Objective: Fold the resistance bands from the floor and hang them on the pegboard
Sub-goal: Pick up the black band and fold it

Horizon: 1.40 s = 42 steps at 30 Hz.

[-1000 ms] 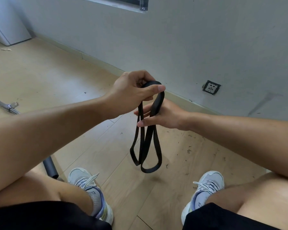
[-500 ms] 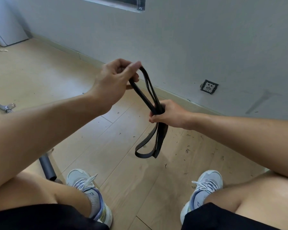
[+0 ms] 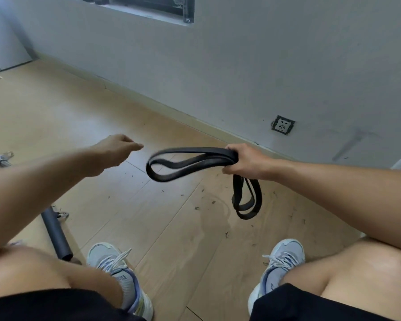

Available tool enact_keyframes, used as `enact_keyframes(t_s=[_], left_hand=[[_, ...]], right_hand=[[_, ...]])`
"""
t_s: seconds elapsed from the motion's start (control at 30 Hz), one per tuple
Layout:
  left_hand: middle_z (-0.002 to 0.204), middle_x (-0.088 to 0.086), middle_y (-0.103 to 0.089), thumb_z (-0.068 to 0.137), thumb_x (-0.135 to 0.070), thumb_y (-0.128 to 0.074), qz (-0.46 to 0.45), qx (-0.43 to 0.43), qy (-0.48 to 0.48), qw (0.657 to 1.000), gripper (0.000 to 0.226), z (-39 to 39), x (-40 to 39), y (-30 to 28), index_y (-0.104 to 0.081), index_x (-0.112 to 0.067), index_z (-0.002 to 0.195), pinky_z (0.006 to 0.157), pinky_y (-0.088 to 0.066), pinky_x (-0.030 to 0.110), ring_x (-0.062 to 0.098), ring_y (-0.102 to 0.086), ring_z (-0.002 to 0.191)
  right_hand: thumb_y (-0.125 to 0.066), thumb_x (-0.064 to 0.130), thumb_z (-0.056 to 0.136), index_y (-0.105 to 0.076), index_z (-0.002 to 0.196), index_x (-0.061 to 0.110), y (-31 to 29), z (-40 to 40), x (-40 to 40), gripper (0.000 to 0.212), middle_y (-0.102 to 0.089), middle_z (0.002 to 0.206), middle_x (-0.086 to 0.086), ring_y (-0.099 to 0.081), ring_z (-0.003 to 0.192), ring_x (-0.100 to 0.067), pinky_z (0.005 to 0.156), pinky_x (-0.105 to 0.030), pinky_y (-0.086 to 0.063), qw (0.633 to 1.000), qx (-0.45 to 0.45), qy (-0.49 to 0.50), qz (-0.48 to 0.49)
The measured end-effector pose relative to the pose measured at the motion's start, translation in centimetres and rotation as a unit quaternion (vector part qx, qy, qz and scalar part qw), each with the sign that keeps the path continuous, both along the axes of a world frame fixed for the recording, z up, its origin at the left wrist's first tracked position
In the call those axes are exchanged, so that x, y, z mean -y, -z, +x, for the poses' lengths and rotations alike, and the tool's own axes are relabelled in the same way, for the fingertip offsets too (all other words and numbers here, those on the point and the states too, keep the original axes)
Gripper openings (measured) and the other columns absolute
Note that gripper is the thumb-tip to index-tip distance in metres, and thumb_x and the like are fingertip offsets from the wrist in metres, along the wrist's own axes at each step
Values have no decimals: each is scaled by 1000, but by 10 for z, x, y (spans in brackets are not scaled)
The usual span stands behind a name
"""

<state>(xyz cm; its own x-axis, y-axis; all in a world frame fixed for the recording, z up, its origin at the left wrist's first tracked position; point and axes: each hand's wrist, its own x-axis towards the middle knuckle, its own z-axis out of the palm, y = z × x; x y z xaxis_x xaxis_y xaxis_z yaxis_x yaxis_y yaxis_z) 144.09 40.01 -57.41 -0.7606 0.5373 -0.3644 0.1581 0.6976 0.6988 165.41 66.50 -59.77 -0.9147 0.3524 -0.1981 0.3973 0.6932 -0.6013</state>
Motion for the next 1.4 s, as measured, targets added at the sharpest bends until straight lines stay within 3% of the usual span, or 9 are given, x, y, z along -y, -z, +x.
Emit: enact_keyframes(t_s=[0.23,0.4,0.57,0.77,0.9,1.03,1.17,1.27,1.4], left_hand=[[143,-5,-53,75,-47,-84,-64,-106,237,964,75,62,-37,-7,-51,-24,138,100,-43,27,15,-48,135],[141,-4,-53,66,-56,-88,-117,-69,319,938,90,98,-59,1,-46,-21,138,107,-46,38,18,-49,130],[92,-4,-65,71,-51,-86,-104,-81,312,941,51,101,-66,1,-57,-24,104,64,-43,26,18,-61,85],[80,2,-78,71,-30,-91,-73,-24,288,954,36,89,-64,-4,-68,-17,96,52,-49,16,7,-70,59],[48,-9,-65,68,-33,-92,-87,-37,277,956,41,90,-66,-4,-64,-18,93,41,-40,13,4,-59,44],[54,-5,-67,66,-32,-94,-86,-29,267,959,41,90,-67,-4,-64,-15,87,42,-42,14,6,-60,45],[74,6,-73,65,-34,-95,-81,-25,287,954,45,91,-67,-3,-60,-16,85,47,-48,16,9,-65,50],[73,4,-72,63,-34,-96,-68,-12,291,954,47,92,-66,-4,-61,-15,86,53,-54,20,11,-66,52],[69,-2,-71,63,-34,-96,-49,6,286,957,45,94,-63,-2,-66,-15,91,51,-50,17,9,-67,52]], right_hand=[[-75,18,85,-75,95,25,-4,-10,29,12,-75,89,4,-71,81,-18,73,-35,-59,988,94,-98,73],[-82,26,84,-75,93,29,-12,-13,40,11,-73,83,7,-64,72,-12,65,-28,-50,990,88,-108,22],[-87,24,77,-72,79,27,-14,-13,48,16,-66,68,5,-59,59,-11,57,-25,-47,990,79,-109,-42],[-93,35,73,-77,88,30,-18,-14,49,23,-79,87,-2,-76,78,-21,73,-35,-61,988,80,-117,-63],[-96,32,72,-68,98,23,-18,-16,50,39,-78,93,-3,-77,81,-22,79,-36,-65,988,83,-120,-49],[-98,31,68,-54,96,26,-16,-15,47,53,-77,95,3,-75,78,-18,71,-32,-63,992,69,-97,-50],[-99,36,66,-51,88,24,-15,-14,49,55,-64,80,7,-63,67,-11,58,-24,-48,990,78,-115,-27],[-99,34,66,-48,83,24,-16,-13,50,55,-55,75,9,-50,60,-7,49,-12,-37,991,61,-119,-27],[-99,30,65,-45,84,26,-16,-14,51,57,-56,78,10,-49,63,-8,49,-14,-37,991,40,-126,-13]])
